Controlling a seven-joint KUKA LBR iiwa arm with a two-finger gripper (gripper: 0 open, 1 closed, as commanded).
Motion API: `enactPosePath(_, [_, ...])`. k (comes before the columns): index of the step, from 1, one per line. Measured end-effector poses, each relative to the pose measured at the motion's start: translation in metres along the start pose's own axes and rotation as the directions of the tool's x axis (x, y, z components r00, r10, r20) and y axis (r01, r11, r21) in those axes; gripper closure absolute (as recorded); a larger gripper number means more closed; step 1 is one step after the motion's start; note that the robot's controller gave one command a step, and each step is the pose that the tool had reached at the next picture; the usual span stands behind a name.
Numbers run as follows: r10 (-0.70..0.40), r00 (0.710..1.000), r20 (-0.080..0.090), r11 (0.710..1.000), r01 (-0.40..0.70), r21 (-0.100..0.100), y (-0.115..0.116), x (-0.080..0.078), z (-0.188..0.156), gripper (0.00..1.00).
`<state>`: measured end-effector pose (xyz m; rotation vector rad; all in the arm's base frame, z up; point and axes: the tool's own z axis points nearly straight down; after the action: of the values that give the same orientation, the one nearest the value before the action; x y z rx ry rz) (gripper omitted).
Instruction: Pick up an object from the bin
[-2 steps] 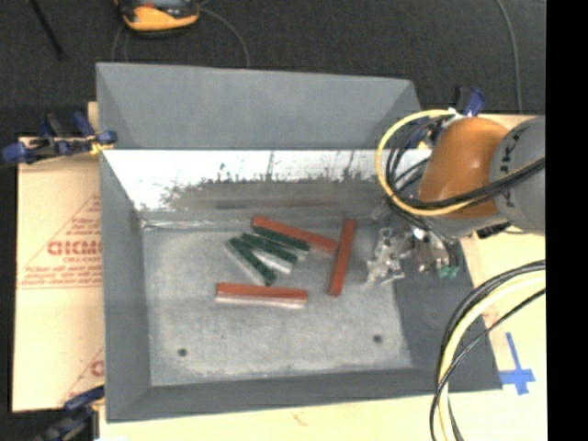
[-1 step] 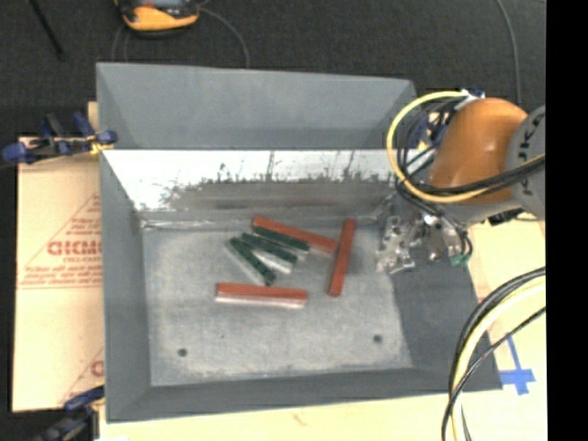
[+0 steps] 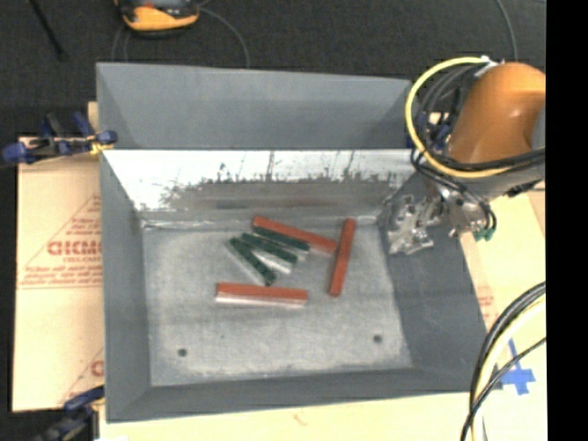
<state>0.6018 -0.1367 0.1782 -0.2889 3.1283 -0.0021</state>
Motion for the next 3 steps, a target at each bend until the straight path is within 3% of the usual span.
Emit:
enactPosePath(1, [-0.088, 0.996, 0.001, 0.996, 0.088, -0.001, -0.011, 0.015, -0.068, 1.00])
enactPosePath(2, [0.021, 1.000, 0.007, 1.000, -0.021, 0.001, 0.029, 0.010, -0.093, 1.00])
enactPosePath(3, [0.019, 1.000, -0.004, 1.000, -0.019, -0.001, 0.031, 0.032, 0.031, 0.00])
